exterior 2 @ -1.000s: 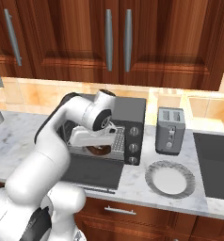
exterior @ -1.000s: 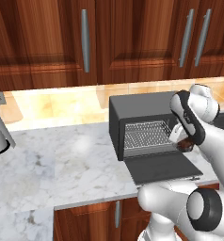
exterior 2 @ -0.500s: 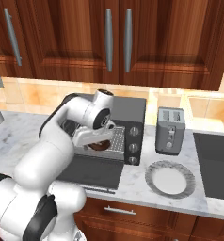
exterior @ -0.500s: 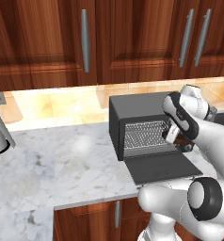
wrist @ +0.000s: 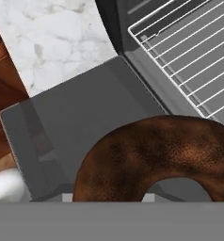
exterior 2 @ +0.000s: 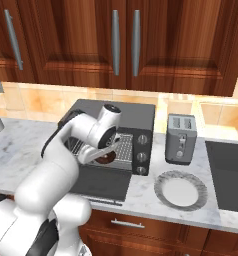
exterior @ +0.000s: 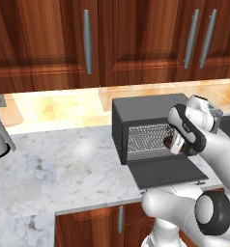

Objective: Pick up the bagel from the plate, place it on the toaster oven rack, close the door, and set the timer.

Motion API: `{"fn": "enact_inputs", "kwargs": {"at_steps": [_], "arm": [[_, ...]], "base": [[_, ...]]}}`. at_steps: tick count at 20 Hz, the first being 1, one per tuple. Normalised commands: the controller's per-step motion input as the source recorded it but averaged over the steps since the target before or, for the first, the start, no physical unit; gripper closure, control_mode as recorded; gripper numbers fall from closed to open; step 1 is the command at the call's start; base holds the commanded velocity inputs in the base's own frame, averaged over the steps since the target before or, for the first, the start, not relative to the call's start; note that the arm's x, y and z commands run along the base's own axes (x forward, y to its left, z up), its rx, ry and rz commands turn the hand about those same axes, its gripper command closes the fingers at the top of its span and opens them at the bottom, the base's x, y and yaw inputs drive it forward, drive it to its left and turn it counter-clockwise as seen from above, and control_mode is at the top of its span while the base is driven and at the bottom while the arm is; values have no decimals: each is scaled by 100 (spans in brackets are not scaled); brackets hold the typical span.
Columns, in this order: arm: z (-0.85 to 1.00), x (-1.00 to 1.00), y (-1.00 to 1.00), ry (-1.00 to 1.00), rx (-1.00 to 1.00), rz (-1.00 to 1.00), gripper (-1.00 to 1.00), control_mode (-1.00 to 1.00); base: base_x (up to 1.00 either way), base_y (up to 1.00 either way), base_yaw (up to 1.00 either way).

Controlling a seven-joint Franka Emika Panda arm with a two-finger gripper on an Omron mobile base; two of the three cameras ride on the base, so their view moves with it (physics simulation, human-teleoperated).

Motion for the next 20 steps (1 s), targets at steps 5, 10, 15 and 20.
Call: {"fn": "enact_inputs", "kwargs": {"at_steps": [5,10,15,20], "arm": [[0,28,4,-11,10,0,100,-100],[0,34,10,-6,8,0,100,-100],[0,36,6,0,6,0,100,-100],[-4,30,0,0,5,0,100,-100]], "base": [[0,0,0],[0,0,0],[0,0,0],[0,0,0]]}}
